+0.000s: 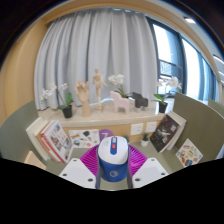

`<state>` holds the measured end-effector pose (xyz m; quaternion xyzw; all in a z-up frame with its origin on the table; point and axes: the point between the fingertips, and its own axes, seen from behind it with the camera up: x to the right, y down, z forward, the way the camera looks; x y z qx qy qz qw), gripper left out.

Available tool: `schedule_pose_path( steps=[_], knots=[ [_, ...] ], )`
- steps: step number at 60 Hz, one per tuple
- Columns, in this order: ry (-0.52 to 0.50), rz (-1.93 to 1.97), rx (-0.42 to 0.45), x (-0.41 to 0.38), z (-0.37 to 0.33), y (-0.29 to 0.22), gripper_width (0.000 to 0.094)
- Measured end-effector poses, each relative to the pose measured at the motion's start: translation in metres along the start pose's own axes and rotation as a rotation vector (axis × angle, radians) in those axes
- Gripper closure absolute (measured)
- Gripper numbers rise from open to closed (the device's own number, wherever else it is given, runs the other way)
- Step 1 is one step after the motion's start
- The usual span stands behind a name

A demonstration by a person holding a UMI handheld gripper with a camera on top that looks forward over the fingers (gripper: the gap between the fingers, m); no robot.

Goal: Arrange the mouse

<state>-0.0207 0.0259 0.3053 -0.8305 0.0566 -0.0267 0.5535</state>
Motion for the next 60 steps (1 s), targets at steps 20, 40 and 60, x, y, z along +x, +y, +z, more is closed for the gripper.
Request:
schedule_pose_path(
  steps=[20, 40, 60],
  knots=[
    [-0.22, -0.063, -0.289, -0.255, 0.012, 0.201, 0.0576],
    [-0.159, -0.092, -0.477, -0.26, 0.022, 0.34, 0.0572],
    [-0.15, -0.099, -0.505, -0.259, 0.018, 0.346, 0.0401]
  ],
)
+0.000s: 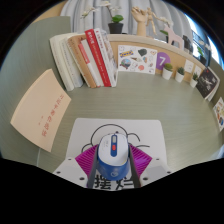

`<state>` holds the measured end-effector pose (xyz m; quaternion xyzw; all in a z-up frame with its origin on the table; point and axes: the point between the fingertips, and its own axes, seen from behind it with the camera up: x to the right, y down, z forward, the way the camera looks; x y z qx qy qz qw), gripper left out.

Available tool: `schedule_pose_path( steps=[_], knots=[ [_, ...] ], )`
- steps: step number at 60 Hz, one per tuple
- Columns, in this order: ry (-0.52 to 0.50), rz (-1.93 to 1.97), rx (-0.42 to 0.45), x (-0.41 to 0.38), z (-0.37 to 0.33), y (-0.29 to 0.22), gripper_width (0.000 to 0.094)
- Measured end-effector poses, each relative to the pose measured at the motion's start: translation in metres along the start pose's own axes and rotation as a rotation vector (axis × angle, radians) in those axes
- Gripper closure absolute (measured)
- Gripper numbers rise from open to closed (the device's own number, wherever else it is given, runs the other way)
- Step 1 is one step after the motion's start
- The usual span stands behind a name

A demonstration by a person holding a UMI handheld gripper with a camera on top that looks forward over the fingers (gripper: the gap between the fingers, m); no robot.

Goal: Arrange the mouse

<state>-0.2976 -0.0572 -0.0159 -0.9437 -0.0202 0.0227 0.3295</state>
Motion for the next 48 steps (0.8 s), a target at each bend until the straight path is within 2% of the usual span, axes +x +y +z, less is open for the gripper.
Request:
schedule_pose_path(
  steps=[8, 17, 31, 41, 48],
  knots=[
    [0.033, 0.063, 0.055, 0.017, -0.031, -0.028, 0.0178],
    [0.045, 0.078, 0.145, 0.037, -0.09, -0.073, 0.008],
    [0.079, 0.074, 0.305, 0.1, -0.203, -0.119, 0.0074],
    [0.105, 0.094, 0.374, 0.146, -0.26, -0.107, 0.0085],
    [0.102, 0.096, 0.38, 0.179, -0.287, -0.087, 0.0089]
  ],
)
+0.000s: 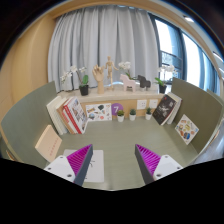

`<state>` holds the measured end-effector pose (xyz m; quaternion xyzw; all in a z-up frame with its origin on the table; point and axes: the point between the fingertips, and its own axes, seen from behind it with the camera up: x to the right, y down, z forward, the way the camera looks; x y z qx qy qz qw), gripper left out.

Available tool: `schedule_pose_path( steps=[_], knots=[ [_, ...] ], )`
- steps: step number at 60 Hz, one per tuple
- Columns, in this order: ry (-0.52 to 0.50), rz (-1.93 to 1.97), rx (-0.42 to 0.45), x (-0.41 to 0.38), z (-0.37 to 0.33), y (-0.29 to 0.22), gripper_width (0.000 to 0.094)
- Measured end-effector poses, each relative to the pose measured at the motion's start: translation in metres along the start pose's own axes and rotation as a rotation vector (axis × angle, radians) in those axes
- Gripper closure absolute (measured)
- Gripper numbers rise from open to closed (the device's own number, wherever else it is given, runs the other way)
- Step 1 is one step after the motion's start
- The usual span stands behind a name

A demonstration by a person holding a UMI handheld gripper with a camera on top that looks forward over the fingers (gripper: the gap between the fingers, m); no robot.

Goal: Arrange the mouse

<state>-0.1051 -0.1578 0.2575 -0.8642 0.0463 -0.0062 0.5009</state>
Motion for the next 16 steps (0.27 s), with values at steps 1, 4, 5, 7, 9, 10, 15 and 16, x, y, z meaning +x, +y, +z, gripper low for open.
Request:
schedule_pose_path(
  steps=[1, 4, 5, 7, 9, 10, 15, 16],
  knots=[
    [-0.001, 0.0, 0.0, 0.004, -0.004, 0.002, 0.009],
    [-0.001, 0.005, -0.001, 0.014, -0.013, 0.011, 0.009],
    [-0.003, 0.004, -0.001, 0.018, -0.016, 0.013, 0.009],
    [-0.006, 0.006, -0.004, 0.025, -0.021, 0.018, 0.0091],
    [-0.01, 0.01, -0.007, 0.03, -0.027, 0.022, 0.0088],
    [-0.013, 0.01, -0.008, 0.033, -0.03, 0.025, 0.0088],
    [-0.022, 0.013, -0.014, 0.042, -0.041, 0.035, 0.0089],
    [-0.023, 0.014, -0.016, 0.045, -0.042, 0.037, 0.0088]
  ],
)
